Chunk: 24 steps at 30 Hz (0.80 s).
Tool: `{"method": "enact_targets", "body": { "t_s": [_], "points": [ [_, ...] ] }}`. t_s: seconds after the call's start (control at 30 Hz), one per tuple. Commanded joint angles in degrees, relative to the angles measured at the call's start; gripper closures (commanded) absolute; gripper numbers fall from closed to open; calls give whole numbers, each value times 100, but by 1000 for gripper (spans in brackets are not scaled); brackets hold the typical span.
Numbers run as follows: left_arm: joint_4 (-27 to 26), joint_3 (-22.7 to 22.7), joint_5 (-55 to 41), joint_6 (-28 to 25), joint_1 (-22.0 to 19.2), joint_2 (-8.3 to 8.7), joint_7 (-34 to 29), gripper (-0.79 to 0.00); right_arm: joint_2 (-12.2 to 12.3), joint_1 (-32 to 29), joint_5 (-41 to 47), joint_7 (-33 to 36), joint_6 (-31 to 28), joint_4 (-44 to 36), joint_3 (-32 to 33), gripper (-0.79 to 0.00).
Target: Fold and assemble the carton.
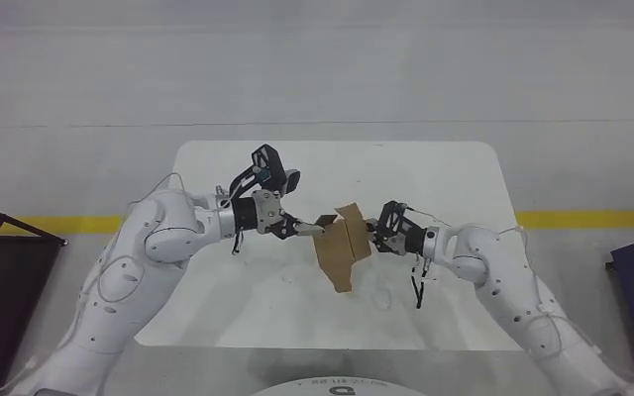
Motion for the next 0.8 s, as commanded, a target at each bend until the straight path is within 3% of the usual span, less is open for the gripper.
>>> {"method": "enact_targets", "body": {
  "t_s": [0.0,0.37,0.77],
  "points": [
    [-74,9,159,-17,34,9,4,-785,7,-29,288,287,65,-116,46,0],
    [-92,238,301,-85,80,0,240,-785,16,-43,1461,1271,309,-253,178,0],
    [-55,375,286,-114,54,10,230,-785,-30,101,1890,1780,652,-263,78,0]
  ]
}}
